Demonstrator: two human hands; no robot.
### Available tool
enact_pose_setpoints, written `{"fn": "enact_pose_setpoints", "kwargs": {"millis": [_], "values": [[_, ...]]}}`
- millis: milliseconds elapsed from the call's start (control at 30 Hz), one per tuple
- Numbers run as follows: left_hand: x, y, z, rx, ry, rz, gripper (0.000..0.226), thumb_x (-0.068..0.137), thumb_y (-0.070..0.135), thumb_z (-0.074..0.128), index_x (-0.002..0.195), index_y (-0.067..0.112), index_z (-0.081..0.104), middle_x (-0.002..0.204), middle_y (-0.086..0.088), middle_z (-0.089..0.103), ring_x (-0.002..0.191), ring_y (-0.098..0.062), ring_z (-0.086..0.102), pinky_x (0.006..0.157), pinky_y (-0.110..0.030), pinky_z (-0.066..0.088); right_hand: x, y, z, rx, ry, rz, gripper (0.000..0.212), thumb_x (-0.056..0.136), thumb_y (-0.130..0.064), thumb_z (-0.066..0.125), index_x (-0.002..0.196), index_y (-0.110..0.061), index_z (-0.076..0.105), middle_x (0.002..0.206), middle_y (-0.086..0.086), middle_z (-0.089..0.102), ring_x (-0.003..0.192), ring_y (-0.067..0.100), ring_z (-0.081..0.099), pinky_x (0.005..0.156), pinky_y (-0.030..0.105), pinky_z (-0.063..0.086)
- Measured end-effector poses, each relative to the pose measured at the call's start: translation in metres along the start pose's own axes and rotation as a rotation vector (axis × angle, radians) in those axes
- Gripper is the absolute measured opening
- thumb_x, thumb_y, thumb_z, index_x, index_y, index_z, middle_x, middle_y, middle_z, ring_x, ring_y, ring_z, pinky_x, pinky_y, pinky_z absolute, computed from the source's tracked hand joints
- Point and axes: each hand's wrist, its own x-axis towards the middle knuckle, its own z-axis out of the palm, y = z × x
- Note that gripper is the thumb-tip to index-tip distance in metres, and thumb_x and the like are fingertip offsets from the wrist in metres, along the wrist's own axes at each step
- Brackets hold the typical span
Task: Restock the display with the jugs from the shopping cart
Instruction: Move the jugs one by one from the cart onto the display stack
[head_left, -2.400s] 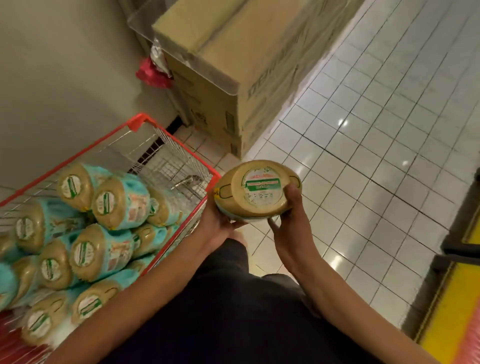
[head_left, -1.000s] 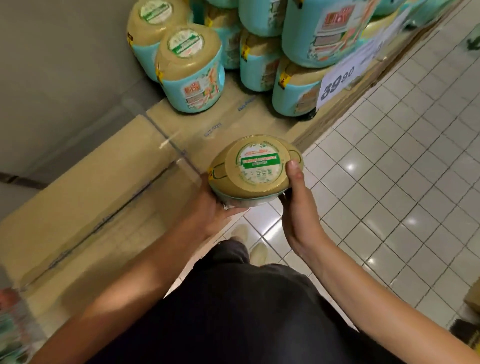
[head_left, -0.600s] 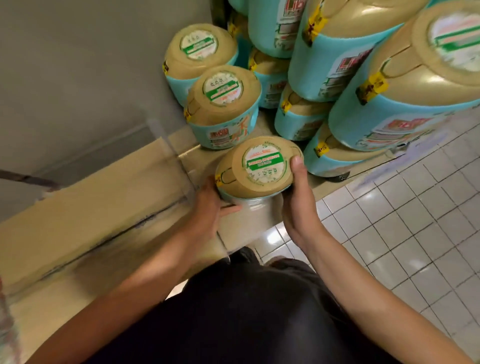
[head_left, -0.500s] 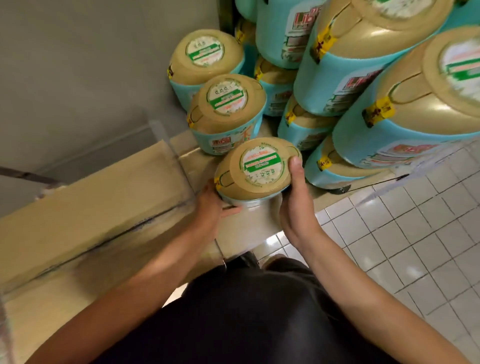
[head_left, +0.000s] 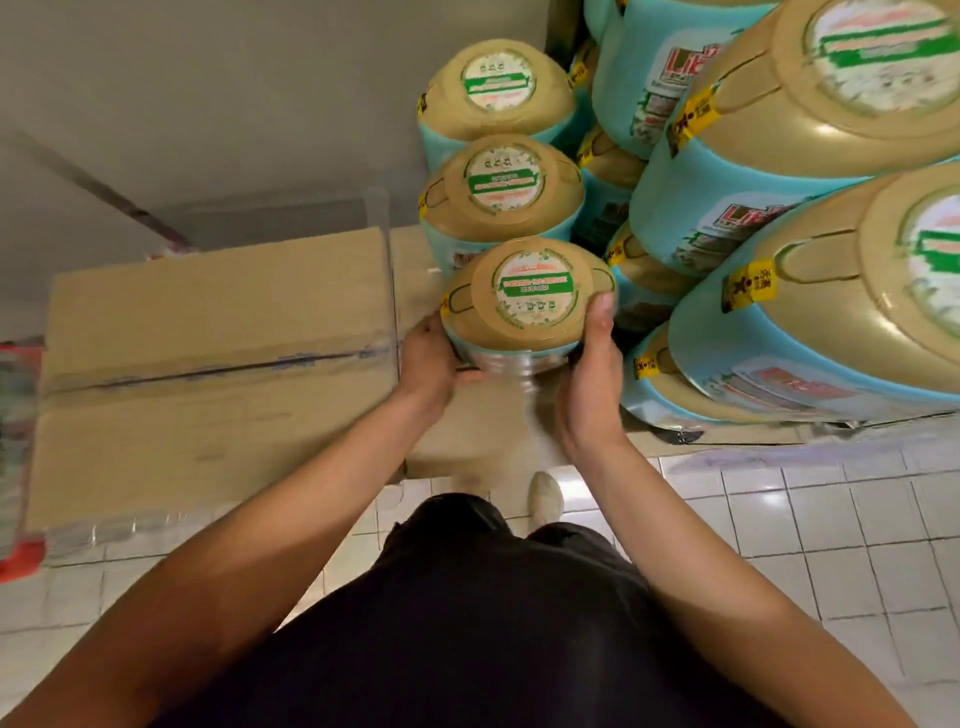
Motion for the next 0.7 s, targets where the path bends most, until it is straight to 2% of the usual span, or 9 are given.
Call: {"fn": "enact_pose_setpoints", "kwargs": {"millis": [67, 100, 167, 200, 300, 367, 433, 500, 700], "values": [[-0.005, -0.008, 0.004, -0.046, 0.026, 0.022, 0.041, 0.111, 0.013, 0.026, 0.127, -0.004, 0.06, 0.123, -0.024, 0.07, 0.107, -0.042, 0.07, 0.084, -0.059, 0.062, -0.002, -0.004, -0.002, 0.028, -0.008, 0.026, 0.067, 0.092, -0.073, 0.061, 0.137, -0.022, 0.067, 0.137, -0.002, 0.071, 0.132, 0.015, 0.063, 0.116, 0.041, 0.047], [-0.008, -0.012, 0.004, -0.077, 0.037, 0.02, 0.039, 0.11, 0.012, 0.026, 0.119, -0.003, 0.061, 0.115, -0.023, 0.071, 0.1, -0.038, 0.071, 0.078, -0.051, 0.064, -0.004, -0.005, -0.004, 0.046, 0.017, 0.047, 0.065, 0.091, -0.072, 0.063, 0.134, -0.023, 0.067, 0.135, -0.005, 0.072, 0.13, 0.011, 0.064, 0.116, 0.038, 0.047], [-0.017, -0.022, -0.001, -0.104, 0.054, 0.017, 0.029, 0.108, 0.013, 0.03, 0.107, 0.008, 0.059, 0.092, -0.012, 0.066, 0.081, -0.022, 0.064, 0.066, -0.035, 0.061, -0.016, -0.006, -0.009, 0.062, 0.051, 0.083, 0.055, 0.096, -0.063, 0.06, 0.134, -0.023, 0.067, 0.134, -0.008, 0.072, 0.127, 0.007, 0.065, 0.115, 0.035, 0.046], [-0.024, -0.028, -0.005, -0.103, 0.044, 0.019, 0.022, 0.107, 0.013, 0.035, 0.108, 0.013, 0.057, 0.088, -0.007, 0.062, 0.077, -0.018, 0.06, 0.068, -0.034, 0.059, -0.025, -0.007, -0.011, 0.025, 0.055, 0.085, 0.051, 0.101, -0.058, 0.056, 0.135, -0.022, 0.066, 0.133, -0.007, 0.072, 0.125, 0.007, 0.065, 0.111, 0.032, 0.048], [-0.05, -0.053, -0.023, -0.111, -0.029, 0.03, 0.018, 0.107, 0.015, 0.048, 0.121, 0.013, 0.058, 0.102, -0.006, 0.063, 0.086, -0.017, 0.062, 0.086, -0.044, 0.059, -0.058, -0.008, -0.016, -0.129, 0.067, 0.128, 0.025, 0.102, -0.046, 0.054, 0.11, -0.024, 0.064, 0.103, -0.009, 0.066, 0.094, 0.007, 0.06, 0.087, 0.026, 0.045], [-0.074, -0.073, -0.043, -0.107, -0.056, 0.041, 0.025, 0.108, 0.016, 0.049, 0.127, 0.007, 0.062, 0.114, -0.009, 0.067, 0.098, -0.021, 0.065, 0.09, -0.045, 0.06, -0.085, -0.003, -0.013, -0.198, 0.036, 0.196, 0.021, 0.096, -0.039, 0.057, 0.107, -0.021, 0.061, 0.099, -0.004, 0.061, 0.09, 0.011, 0.055, 0.083, 0.029, 0.042], [-0.1, -0.092, -0.068, -0.117, -0.062, 0.052, 0.029, 0.109, 0.016, 0.049, 0.131, 0.004, 0.062, 0.122, -0.013, 0.069, 0.106, -0.026, 0.066, 0.089, -0.044, 0.061, -0.11, 0.007, -0.006, -0.251, -0.069, 0.243, 0.018, 0.101, -0.027, 0.056, 0.111, -0.014, 0.064, 0.103, 0.004, 0.063, 0.094, 0.017, 0.059, 0.084, 0.031, 0.046], [-0.127, -0.112, -0.099, -0.132, -0.024, 0.055, 0.029, 0.109, 0.017, 0.05, 0.133, 0.005, 0.062, 0.129, -0.016, 0.069, 0.113, -0.03, 0.068, 0.097, -0.05, 0.057, -0.137, 0.023, 0.004, -0.33, -0.214, 0.252, 0.018, 0.104, -0.014, 0.051, 0.111, -0.007, 0.066, 0.099, 0.007, 0.065, 0.094, 0.022, 0.061, 0.085, 0.035, 0.049], [-0.209, -0.189, -0.224, -0.311, 0.18, 0.098, 0.028, 0.11, 0.017, 0.049, 0.13, 0.004, 0.062, 0.127, -0.019, 0.069, 0.112, -0.036, 0.069, 0.092, -0.044, 0.058, -0.224, 0.093, 0.05, -0.558, -0.585, 0.311, 0.021, 0.105, -0.013, 0.051, 0.092, -0.013, 0.067, 0.085, 0.004, 0.068, 0.079, 0.015, 0.062, 0.074, 0.029, 0.05]]}}
